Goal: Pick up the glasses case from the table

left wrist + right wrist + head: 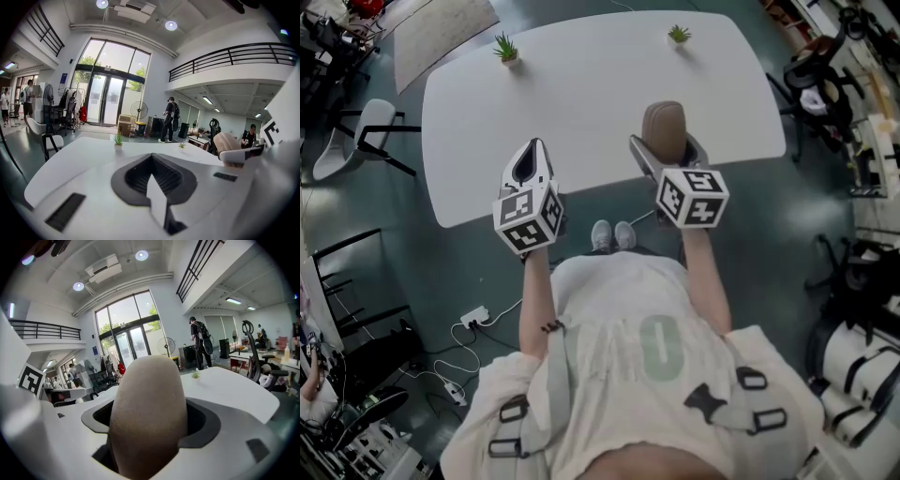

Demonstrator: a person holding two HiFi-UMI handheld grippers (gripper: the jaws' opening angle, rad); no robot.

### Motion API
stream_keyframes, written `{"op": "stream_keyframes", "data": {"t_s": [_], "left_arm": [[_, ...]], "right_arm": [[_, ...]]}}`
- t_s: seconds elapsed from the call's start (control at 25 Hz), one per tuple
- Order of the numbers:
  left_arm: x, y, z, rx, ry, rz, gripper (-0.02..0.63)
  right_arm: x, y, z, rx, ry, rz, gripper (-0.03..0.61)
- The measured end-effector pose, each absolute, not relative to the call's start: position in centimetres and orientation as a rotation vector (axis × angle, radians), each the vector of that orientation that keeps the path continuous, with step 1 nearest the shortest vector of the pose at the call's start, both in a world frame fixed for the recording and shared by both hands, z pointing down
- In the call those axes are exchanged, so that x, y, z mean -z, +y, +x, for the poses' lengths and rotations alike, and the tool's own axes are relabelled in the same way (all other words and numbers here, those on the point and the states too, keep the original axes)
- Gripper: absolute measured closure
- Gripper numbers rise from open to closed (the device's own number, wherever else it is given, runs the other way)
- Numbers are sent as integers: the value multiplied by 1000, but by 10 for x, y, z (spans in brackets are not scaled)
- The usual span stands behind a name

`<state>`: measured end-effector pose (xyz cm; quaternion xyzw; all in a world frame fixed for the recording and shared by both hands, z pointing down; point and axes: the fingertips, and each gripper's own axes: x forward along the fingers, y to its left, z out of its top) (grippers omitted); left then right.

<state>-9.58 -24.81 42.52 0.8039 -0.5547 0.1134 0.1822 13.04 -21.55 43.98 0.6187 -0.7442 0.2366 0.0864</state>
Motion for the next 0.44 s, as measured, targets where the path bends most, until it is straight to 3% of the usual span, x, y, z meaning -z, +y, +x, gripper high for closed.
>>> {"op": "stream_keyframes", "data": {"t_s": [0.44], "left_arm": [[-427,-249,-102,-321,-1573,2256,611]], "right_arm": [[-445,-215,132,-728,-2188,1853,195]]}}
